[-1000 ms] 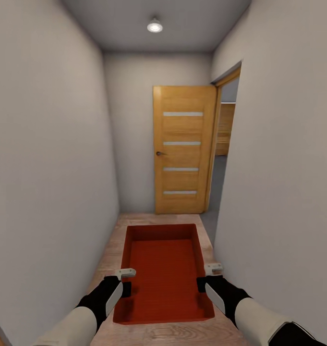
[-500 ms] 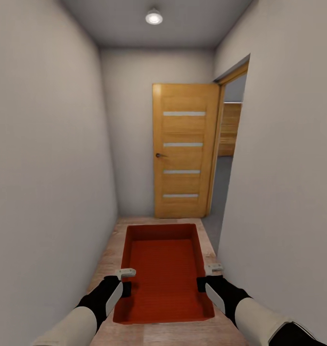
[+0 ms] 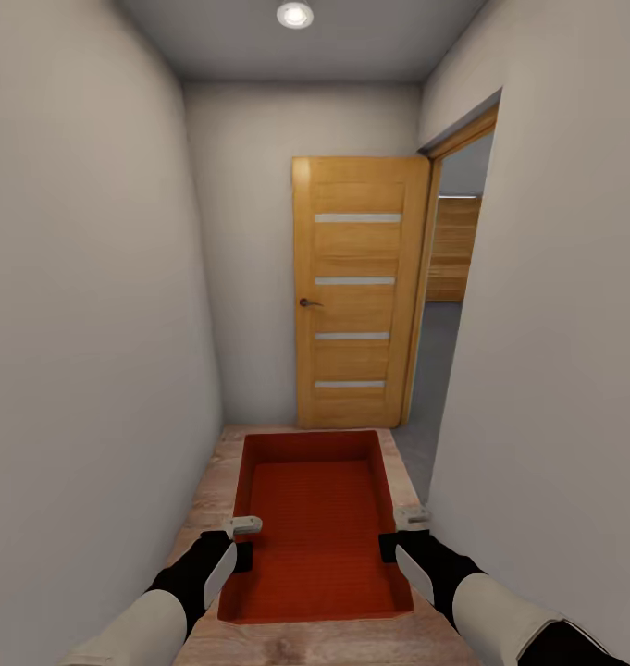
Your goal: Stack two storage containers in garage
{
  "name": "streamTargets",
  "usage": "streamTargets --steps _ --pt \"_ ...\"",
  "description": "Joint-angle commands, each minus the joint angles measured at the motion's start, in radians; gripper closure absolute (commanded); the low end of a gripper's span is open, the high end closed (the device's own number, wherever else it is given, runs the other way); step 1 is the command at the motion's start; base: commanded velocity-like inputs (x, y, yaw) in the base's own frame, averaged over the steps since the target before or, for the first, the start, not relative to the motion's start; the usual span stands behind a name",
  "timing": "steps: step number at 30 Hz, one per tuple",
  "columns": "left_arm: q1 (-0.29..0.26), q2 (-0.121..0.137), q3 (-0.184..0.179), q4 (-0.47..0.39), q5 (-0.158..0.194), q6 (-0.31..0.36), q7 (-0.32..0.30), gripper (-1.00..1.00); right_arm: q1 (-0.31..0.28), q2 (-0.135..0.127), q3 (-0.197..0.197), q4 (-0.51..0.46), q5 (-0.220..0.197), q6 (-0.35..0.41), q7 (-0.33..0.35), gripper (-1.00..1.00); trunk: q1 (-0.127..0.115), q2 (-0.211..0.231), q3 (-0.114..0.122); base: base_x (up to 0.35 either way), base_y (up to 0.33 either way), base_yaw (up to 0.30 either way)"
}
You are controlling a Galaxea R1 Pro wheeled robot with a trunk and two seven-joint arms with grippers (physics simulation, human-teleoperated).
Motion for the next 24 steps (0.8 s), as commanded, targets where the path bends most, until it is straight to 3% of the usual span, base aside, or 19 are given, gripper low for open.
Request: streamTargets --steps 1,24 --pt "0.001 0.043 -0.007 0.016 -0.012 0.008 0.011 1.00 -0.001 -0.001 0.007 -0.005 0.006 -0.025 -0.007 1.00 0.001 -0.001 0.000 0.323 0.000 0.000" --pt "0.001 0.044 -0.007 0.016 -0.012 0.008 0.011 1.00 -0.001 -0.001 0.007 -0.005 0.006 -0.025 -0.007 1.00 0.001 -0.001 0.000 0.322 0.000 0.000"
